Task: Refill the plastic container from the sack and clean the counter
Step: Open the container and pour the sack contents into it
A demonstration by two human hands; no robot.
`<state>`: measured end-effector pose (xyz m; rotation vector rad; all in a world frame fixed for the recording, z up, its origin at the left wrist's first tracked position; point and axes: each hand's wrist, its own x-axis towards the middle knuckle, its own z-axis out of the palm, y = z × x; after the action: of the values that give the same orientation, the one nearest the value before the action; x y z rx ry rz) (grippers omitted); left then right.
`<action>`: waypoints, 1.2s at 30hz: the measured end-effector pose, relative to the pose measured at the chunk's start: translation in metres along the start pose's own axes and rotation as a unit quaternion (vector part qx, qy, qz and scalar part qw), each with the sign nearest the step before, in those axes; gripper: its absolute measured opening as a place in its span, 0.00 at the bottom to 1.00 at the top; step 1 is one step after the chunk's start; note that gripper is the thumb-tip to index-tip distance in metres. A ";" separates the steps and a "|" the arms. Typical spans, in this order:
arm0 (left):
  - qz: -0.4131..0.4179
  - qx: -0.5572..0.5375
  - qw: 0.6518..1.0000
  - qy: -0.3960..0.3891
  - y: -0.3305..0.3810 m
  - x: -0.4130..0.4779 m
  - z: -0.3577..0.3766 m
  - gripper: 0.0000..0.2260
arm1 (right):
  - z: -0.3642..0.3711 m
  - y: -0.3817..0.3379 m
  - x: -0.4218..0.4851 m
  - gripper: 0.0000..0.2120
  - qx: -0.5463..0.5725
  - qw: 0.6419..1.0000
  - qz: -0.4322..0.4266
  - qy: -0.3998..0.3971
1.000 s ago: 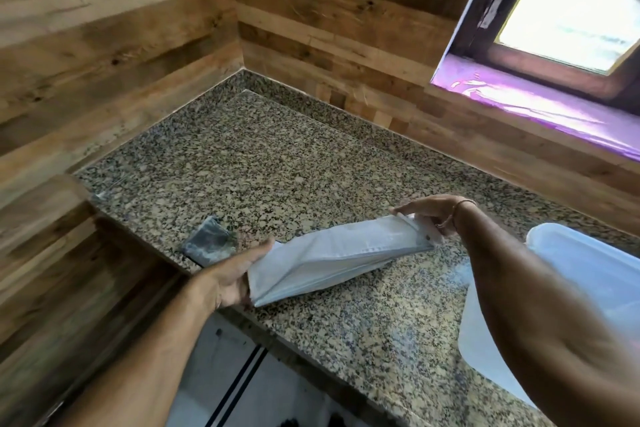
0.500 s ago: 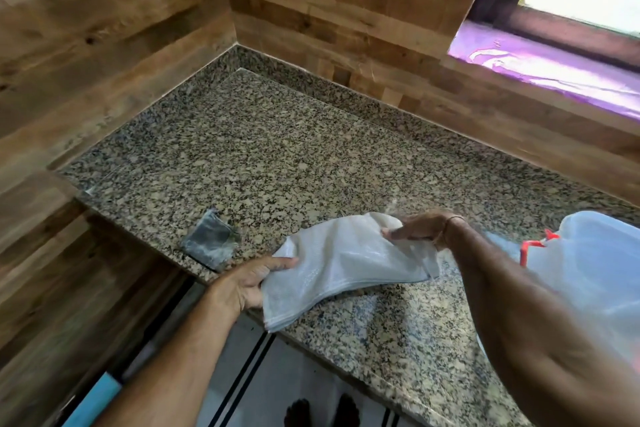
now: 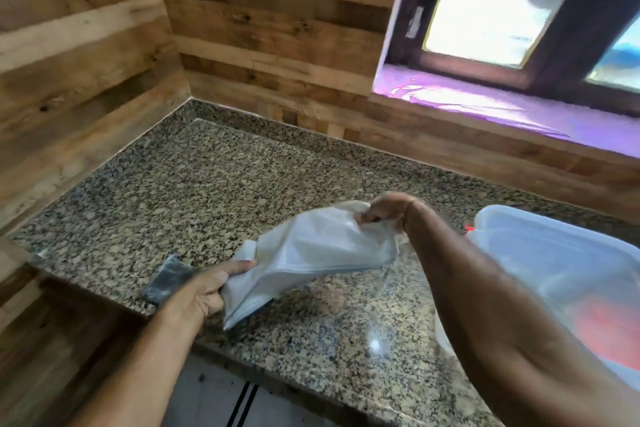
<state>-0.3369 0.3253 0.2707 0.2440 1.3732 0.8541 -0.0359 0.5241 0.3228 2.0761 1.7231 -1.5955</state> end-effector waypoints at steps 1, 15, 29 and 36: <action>0.018 0.004 1.000 -0.016 0.012 -0.009 0.010 0.08 | -0.018 -0.009 -0.009 0.06 -0.004 1.000 -0.030 0.007; 0.251 -0.015 0.956 -0.151 0.043 -0.081 0.277 0.18 | -0.255 0.108 -0.190 0.05 0.200 0.948 -0.238 0.074; 0.454 0.180 0.871 -0.045 -0.071 -0.074 0.417 0.22 | -0.250 0.298 -0.147 0.07 0.446 0.834 -0.297 0.134; 0.330 0.100 0.935 -0.081 -0.066 -0.060 0.415 0.15 | -0.247 0.309 -0.150 0.28 0.504 0.807 -0.300 0.071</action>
<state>0.0732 0.3725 0.3692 0.9545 1.2290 1.2106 0.3743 0.4324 0.3724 2.0261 1.9201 -3.1928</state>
